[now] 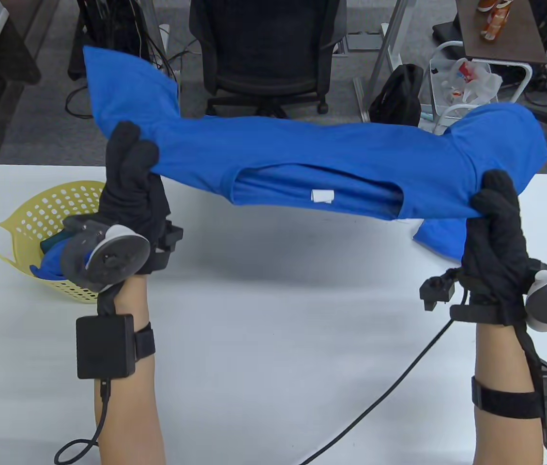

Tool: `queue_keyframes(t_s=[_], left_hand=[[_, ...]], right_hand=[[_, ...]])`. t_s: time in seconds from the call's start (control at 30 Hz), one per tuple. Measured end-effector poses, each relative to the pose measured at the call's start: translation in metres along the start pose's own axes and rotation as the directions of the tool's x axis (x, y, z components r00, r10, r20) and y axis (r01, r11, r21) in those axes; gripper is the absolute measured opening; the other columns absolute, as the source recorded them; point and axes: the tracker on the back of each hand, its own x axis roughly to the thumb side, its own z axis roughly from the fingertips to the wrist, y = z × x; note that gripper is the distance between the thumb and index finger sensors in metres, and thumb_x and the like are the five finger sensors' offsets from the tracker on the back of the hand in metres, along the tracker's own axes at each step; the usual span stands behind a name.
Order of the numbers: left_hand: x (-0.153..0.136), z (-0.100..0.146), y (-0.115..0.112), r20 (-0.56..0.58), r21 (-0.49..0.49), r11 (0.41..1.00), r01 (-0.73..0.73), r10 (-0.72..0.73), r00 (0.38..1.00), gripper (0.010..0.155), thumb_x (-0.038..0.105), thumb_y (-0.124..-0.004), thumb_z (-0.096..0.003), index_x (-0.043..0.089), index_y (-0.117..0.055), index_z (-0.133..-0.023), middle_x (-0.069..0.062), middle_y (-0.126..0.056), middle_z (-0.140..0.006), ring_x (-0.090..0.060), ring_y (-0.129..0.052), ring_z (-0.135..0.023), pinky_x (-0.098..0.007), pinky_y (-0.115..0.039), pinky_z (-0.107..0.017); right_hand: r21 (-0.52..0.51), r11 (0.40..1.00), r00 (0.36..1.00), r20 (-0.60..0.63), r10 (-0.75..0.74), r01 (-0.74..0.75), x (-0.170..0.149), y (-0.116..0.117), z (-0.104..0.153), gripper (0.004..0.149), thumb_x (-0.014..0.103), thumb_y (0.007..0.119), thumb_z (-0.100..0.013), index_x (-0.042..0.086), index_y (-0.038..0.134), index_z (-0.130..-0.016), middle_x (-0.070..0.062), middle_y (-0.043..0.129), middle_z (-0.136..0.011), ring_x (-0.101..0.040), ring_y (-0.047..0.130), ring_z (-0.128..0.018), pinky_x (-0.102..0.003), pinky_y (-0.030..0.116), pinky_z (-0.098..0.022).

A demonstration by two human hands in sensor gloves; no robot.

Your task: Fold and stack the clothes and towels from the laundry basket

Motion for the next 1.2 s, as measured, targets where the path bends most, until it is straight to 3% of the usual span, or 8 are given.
queue_keyframes(t_s=[0.17, 0.3, 0.4, 0.53, 0.87, 0.93, 1.03, 1.2], left_hand=[[0.012, 0.101, -0.048, 0.034, -0.482, 0.847, 0.225, -0.239, 0.970, 0.042, 0.031, -0.061, -0.0643, 0.033, -0.054, -0.106, -0.015, -0.057, -0.119, -0.034, -0.076, -0.104, -0.037, -0.078, -0.073], [0.009, 0.175, -0.068, 0.108, -0.679, 0.664, 0.313, -0.331, 0.937, 0.041, 0.033, -0.060, -0.0641, 0.037, -0.055, -0.105, -0.016, -0.059, -0.119, -0.034, -0.077, -0.104, -0.036, -0.079, -0.072], [0.003, 0.209, -0.071, 0.079, -0.758, 0.603, 0.250, -0.296, 0.952, 0.041, 0.033, -0.062, -0.0638, 0.038, -0.057, -0.104, -0.016, -0.060, -0.119, -0.035, -0.078, -0.103, -0.037, -0.079, -0.072], [-0.001, 0.225, -0.073, 0.108, -0.843, 0.475, 0.252, -0.310, 0.945, 0.041, 0.035, -0.063, -0.0636, 0.039, -0.059, -0.105, -0.015, -0.063, -0.119, -0.035, -0.080, -0.102, -0.037, -0.080, -0.071], [-0.007, 0.244, -0.087, 0.018, -0.946, 0.310, 0.091, -0.230, 0.973, 0.050, 0.049, -0.063, -0.0631, 0.029, -0.065, -0.108, -0.013, -0.069, -0.117, -0.037, -0.081, -0.102, -0.041, -0.077, -0.073], [-0.007, 0.243, -0.088, -0.046, -0.941, 0.336, 0.035, -0.231, 0.972, 0.060, 0.057, -0.053, -0.0615, 0.023, -0.072, -0.107, -0.014, -0.069, -0.117, -0.040, -0.078, -0.102, -0.044, -0.074, -0.074], [-0.006, 0.241, -0.092, -0.178, -0.932, 0.356, -0.070, -0.281, 0.943, 0.069, 0.059, -0.045, -0.0584, 0.017, -0.080, -0.100, -0.016, -0.070, -0.115, -0.043, -0.073, -0.102, -0.049, -0.070, -0.074], [0.004, 0.238, -0.100, -0.114, -0.927, 0.369, 0.061, -0.435, 0.893, 0.045, 0.053, -0.074, -0.0574, 0.022, -0.086, -0.088, -0.008, -0.078, -0.108, -0.036, -0.082, -0.097, -0.047, -0.076, -0.071]], right_hand=[[0.311, 0.945, 0.960, -0.217, 0.177, -0.103, -0.054, 0.028, 0.066, 0.040, 0.018, 0.062, -0.062, 0.014, 0.063, -0.102, -0.023, 0.055, -0.115, -0.042, 0.064, -0.102, -0.058, 0.047, -0.073], [0.591, 0.782, 0.906, -0.192, 0.376, -0.199, -0.073, 0.043, 0.119, 0.040, 0.019, 0.062, -0.062, 0.015, 0.065, -0.102, -0.023, 0.059, -0.114, -0.043, 0.066, -0.101, -0.058, 0.048, -0.072], [0.713, 0.666, 0.883, -0.144, 0.446, -0.220, -0.076, 0.048, 0.147, 0.040, 0.019, 0.063, -0.062, 0.015, 0.066, -0.102, -0.023, 0.061, -0.114, -0.044, 0.066, -0.101, -0.058, 0.048, -0.073], [0.769, 0.613, 0.880, -0.149, 0.452, -0.185, -0.080, 0.055, 0.167, 0.040, 0.019, 0.064, -0.062, 0.014, 0.068, -0.102, -0.024, 0.064, -0.113, -0.045, 0.068, -0.100, -0.059, 0.049, -0.072], [0.865, 0.447, 0.825, -0.073, 0.561, -0.228, -0.086, 0.068, 0.179, 0.042, 0.030, 0.063, -0.066, 0.009, 0.070, -0.102, -0.022, 0.071, -0.109, -0.046, 0.066, -0.100, -0.060, 0.046, -0.072], [0.835, 0.490, 0.821, -0.086, 0.565, -0.250, -0.084, 0.070, 0.181, 0.056, 0.042, 0.052, -0.066, 0.008, 0.070, -0.106, -0.023, 0.075, -0.106, -0.048, 0.066, -0.099, -0.061, 0.044, -0.071], [0.807, 0.516, 0.777, -0.119, 0.618, -0.287, -0.083, 0.076, 0.180, 0.057, 0.040, 0.047, -0.065, 0.012, 0.058, -0.114, -0.019, 0.082, -0.099, -0.046, 0.070, -0.097, -0.064, 0.046, -0.070], [0.756, 0.424, 0.627, -0.023, 0.779, -0.499, -0.079, 0.087, 0.179, 0.045, 0.031, 0.070, -0.062, 0.011, 0.073, -0.103, -0.004, 0.091, -0.082, -0.037, 0.082, -0.089, -0.071, 0.053, -0.067]])
